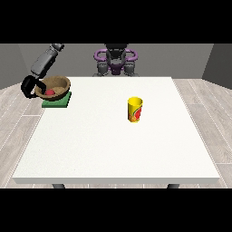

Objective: Pick the cup and pour the ball into the bowl, then pick the bowl and place it on the pad

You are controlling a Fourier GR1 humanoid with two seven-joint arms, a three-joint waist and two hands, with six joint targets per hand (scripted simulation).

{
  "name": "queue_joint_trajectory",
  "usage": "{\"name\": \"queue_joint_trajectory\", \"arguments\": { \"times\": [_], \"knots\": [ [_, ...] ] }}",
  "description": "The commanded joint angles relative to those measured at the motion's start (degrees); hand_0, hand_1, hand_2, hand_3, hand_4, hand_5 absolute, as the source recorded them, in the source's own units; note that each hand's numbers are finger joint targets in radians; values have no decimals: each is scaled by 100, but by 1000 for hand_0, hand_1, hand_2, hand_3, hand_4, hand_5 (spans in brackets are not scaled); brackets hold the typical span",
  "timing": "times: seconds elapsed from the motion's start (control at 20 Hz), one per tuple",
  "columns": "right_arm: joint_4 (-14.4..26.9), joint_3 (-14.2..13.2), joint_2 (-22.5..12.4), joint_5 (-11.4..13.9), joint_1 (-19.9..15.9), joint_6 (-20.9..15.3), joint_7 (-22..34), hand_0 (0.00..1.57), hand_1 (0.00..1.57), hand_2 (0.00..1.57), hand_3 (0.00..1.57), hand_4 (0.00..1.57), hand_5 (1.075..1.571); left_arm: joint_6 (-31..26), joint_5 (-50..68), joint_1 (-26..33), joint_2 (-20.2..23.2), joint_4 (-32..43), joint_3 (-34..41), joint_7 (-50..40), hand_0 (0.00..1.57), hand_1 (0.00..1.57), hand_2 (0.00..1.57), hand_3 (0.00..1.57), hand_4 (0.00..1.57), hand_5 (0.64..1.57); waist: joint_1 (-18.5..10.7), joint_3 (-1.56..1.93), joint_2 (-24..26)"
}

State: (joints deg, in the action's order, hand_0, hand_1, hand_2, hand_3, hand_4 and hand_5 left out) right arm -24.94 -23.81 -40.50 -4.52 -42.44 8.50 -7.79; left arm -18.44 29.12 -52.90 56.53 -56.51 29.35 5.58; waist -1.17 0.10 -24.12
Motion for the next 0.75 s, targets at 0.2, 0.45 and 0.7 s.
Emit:
{"name": "queue_joint_trajectory", "arguments": {
  "times": [0.2,0.45,0.7],
  "knots": [
    [366,-307,-242,-134,61,-285,-259,726,726,649,1040,0,1539,97,205,73,254,-338,171,-240,0,0,0,0,0,1519,-14,3,-187],
    [449,-433,-827,-261,-391,-5,286,477,477,543,692,0,1513,160,309,225,65,-545,97,-352,0,0,0,0,0,1515,-122,2,-117],
    [262,-408,-1057,-389,-757,371,914,134,134,280,375,0,1467,113,119,273,-15,-206,-39,-73,0,0,0,0,0,1515,78,-7,151]
  ]
}}
